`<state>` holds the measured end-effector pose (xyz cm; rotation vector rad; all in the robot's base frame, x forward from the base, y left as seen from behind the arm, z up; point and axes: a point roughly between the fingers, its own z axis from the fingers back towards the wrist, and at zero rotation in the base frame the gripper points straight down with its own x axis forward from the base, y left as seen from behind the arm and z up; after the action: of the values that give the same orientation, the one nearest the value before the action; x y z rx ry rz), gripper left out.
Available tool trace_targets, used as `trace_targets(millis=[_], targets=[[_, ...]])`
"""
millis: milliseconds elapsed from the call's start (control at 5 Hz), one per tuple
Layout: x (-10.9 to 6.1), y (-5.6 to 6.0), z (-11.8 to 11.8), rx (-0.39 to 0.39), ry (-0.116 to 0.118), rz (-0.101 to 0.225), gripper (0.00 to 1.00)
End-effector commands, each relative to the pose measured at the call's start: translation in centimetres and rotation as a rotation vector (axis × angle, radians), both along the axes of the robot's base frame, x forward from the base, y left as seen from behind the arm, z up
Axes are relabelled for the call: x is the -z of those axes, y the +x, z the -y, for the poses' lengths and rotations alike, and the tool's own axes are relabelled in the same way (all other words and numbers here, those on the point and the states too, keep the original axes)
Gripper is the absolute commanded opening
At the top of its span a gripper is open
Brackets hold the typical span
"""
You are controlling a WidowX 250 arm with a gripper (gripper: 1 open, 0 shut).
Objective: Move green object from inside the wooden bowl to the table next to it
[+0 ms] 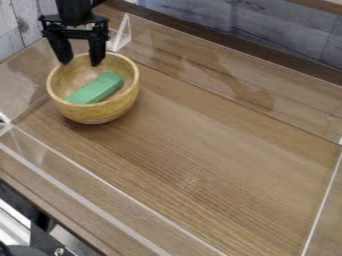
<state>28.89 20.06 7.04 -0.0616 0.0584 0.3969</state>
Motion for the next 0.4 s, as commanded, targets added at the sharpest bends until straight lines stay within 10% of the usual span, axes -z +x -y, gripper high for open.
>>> trace_targets(millis=[0,200], targets=[[-1.0,0.5,-0.6,-0.019,0.04,0.035,1.0],[0.7,0.2,-0.1,0.002,0.044,0.02,1.0]])
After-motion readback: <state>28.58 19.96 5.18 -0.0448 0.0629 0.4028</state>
